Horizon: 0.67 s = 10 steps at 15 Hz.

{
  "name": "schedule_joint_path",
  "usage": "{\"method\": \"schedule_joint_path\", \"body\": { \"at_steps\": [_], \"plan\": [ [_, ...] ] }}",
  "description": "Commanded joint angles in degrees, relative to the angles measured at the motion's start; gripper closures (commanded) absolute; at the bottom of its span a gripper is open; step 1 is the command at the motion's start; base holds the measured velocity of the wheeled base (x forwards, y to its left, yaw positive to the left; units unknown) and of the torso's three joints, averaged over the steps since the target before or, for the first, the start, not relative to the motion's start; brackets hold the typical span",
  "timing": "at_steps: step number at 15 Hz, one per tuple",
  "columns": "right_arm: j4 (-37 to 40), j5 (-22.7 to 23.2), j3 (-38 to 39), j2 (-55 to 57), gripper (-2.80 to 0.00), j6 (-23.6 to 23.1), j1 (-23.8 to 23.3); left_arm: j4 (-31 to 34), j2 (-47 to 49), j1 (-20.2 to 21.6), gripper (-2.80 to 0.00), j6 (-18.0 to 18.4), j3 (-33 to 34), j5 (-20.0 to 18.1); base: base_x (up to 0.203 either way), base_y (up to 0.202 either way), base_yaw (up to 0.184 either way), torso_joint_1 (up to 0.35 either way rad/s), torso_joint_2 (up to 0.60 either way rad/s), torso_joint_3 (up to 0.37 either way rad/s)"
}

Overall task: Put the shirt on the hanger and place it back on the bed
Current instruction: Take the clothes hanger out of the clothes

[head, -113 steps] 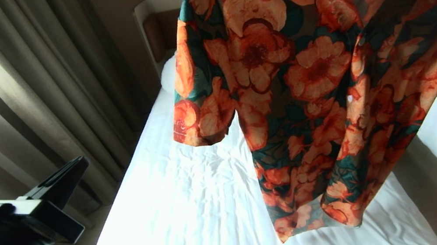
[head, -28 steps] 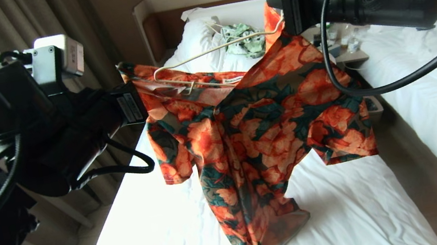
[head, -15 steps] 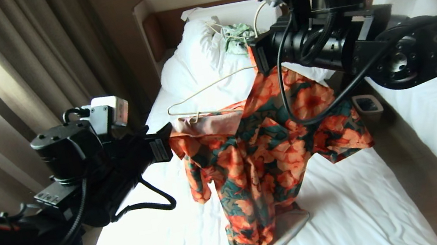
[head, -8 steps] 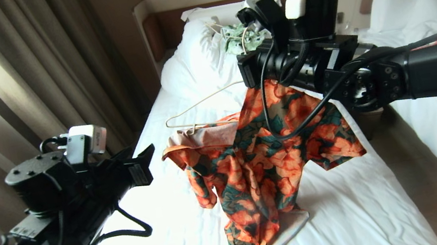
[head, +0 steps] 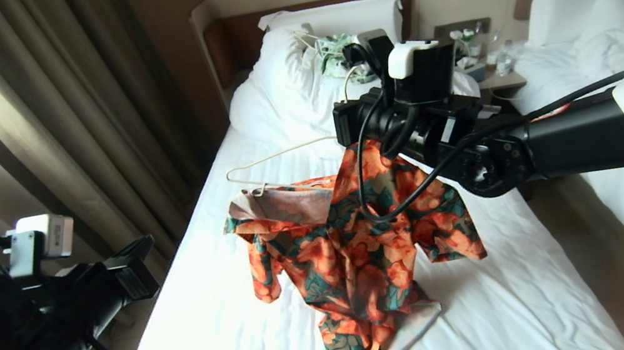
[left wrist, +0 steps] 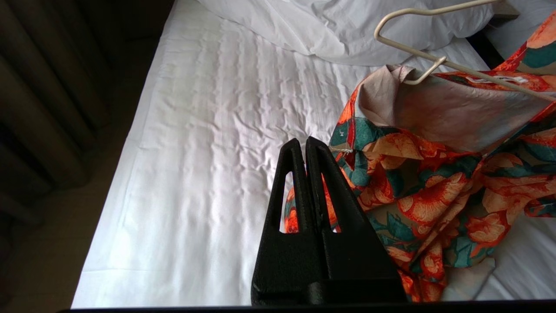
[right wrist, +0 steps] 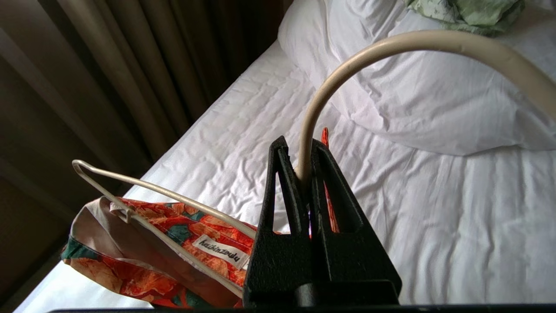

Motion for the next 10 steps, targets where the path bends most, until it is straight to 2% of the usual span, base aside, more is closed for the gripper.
{"method": "schedule_joint_path", "body": {
  "at_steps": [1,3,5,6,10],
  "plan": [
    [-0.1,0.0,1.0,0.6,0.00,5.7,0.2,-0.4,-0.1,0.0,0.00,-0.2,0.4,0.1,0.000,0.000,0.000,0.000,0.00,0.000],
    [0.0,-0.1,2.2,0.9,0.00,12.0,0.3,-0.4,-0.4,0.5,0.00,-0.2,0.4,0.2,0.000,0.000,0.000,0.000,0.00,0.000],
    [-0.3,-0.4,3.1,0.3,0.00,21.6,0.4,-0.5,-0.3,0.7,0.00,-0.1,0.3,0.2,0.000,0.000,0.000,0.000,0.00,0.000],
    [-1.4,-0.5,4.5,-0.7,0.00,23.8,0.4,-0.5,-0.2,0.6,0.00,-0.1,0.4,0.2,0.000,0.000,0.000,0.000,0.00,0.000],
    [-5.9,-0.1,7.9,-5.2,0.00,24.6,0.7,-0.4,-0.6,0.6,0.00,0.0,0.3,0.4,0.000,0.000,0.000,0.000,0.00,0.000]
  ]
}}
